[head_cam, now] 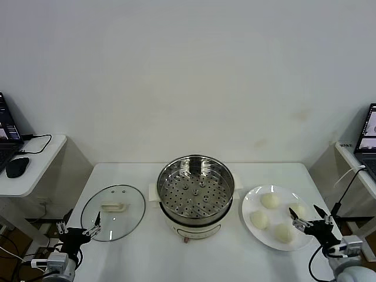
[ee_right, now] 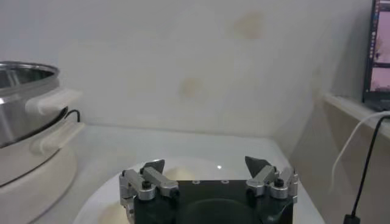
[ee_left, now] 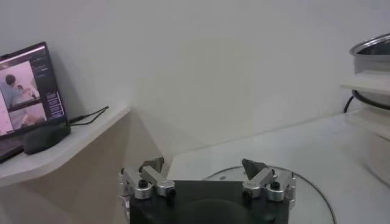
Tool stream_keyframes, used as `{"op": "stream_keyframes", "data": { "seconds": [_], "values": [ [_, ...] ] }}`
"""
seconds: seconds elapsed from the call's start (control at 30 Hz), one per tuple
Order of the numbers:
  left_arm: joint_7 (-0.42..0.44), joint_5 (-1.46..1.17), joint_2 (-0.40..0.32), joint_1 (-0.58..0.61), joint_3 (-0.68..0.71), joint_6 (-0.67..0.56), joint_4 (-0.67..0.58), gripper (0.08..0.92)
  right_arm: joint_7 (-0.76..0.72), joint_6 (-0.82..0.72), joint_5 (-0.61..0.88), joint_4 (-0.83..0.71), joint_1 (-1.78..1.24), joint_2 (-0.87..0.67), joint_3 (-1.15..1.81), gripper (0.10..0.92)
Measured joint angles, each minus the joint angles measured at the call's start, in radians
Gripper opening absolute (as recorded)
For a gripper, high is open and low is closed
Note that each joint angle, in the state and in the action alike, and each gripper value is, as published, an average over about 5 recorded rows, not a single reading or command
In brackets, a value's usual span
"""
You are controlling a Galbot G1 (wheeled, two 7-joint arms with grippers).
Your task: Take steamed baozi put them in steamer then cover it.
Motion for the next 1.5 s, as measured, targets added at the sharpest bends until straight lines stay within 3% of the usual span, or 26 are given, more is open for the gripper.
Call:
{"op": "stream_keyframes", "data": {
  "seconds": [0.3, 0.73, 1.07, 1.5],
  "values": [
    [0.000, 0.020, -0.013, 0.007, 0.000, -0.006, -0.012, 0.823, -0.151, -0.035, -0.172, -0.030, 0.090, -0.191, -0.026, 0.823],
    [0.008, 0.052, -0.037, 0.024, 0.006, -0.018, -0.041, 0.823, -0.675, -0.009, -0.511, -0.223, 0.581, -0.452, -0.349, 0.823],
    [0.005, 0.078, -0.060, 0.033, 0.015, -0.028, -0.056, 0.823, -0.942, 0.125, -0.650, -0.455, 1.025, -0.457, -0.793, 0.823],
    [0.008, 0.092, -0.059, 0.051, 0.011, -0.030, -0.065, 0.823, -1.037, 0.257, -0.808, -0.653, 1.217, -0.348, -1.050, 0.823]
  ]
}}
